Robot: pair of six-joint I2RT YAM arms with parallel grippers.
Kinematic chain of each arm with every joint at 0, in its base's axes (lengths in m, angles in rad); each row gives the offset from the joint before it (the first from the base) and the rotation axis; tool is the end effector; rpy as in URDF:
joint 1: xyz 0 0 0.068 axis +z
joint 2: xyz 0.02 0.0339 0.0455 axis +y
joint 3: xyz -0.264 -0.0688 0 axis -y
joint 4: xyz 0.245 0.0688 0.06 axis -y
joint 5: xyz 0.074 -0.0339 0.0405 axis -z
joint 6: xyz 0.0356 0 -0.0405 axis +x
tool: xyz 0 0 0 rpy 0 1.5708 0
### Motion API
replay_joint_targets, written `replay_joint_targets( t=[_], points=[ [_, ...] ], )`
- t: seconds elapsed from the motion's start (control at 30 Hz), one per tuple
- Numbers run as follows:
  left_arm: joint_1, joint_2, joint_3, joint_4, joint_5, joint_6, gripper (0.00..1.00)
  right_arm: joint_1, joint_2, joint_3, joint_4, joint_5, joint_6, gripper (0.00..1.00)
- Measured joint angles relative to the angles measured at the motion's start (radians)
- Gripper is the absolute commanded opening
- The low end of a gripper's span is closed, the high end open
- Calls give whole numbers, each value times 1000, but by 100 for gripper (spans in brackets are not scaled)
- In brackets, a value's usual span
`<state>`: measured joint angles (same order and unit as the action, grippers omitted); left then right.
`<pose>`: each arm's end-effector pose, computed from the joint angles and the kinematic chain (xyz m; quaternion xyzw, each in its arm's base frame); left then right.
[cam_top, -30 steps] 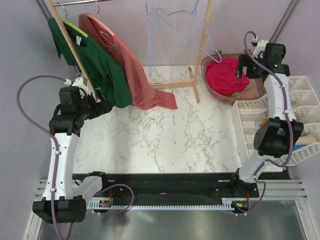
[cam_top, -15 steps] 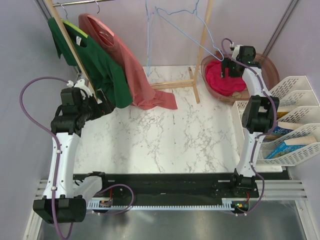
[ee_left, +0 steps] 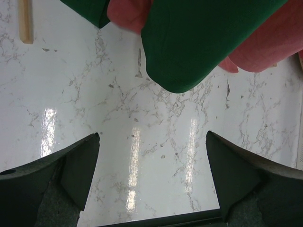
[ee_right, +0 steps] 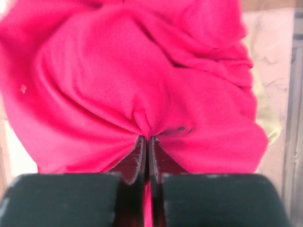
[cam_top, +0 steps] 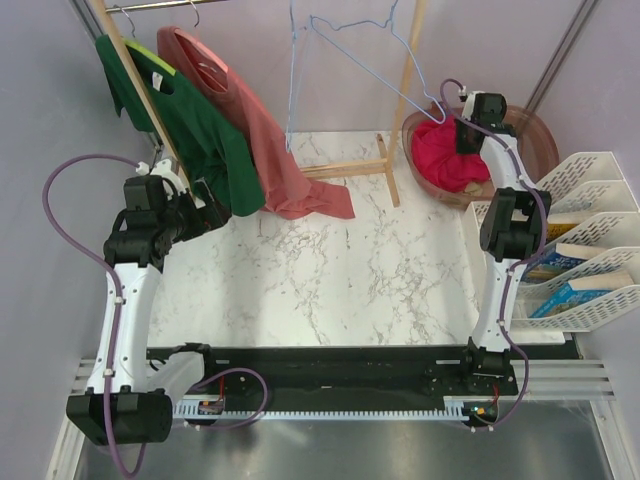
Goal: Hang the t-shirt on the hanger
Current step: Pick up the T-shirt and place it in the bin.
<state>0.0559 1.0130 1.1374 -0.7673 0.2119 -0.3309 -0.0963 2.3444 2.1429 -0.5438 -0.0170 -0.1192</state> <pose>0.2031 0.0039 0.3622 -0.1245 0.8818 -0.1547 0.4278 0.5346 -0.0510 0.2378 -0.0139 0.9159 -0.0354 0.3996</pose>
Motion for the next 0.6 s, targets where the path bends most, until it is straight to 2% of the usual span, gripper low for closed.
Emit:
replay_joint_targets(
  t=[0.13, 0.3, 0.43, 0.6],
  points=[
    [0, 8, 5, -1, 2, 0, 99, -13, -16, 57, -22, -7, 14, 0],
    [0, 7, 18, 2, 2, 0, 99, -53, -124, 97, -49, -16, 48, 0],
    [0, 3, 20, 6, 1, -1, 99, -94, -298, 93, -37, -30, 120, 0],
    [0, -14, 21, 12, 2, -7, 99, -124, -590, 49, 33, -78, 198, 0]
  ],
)
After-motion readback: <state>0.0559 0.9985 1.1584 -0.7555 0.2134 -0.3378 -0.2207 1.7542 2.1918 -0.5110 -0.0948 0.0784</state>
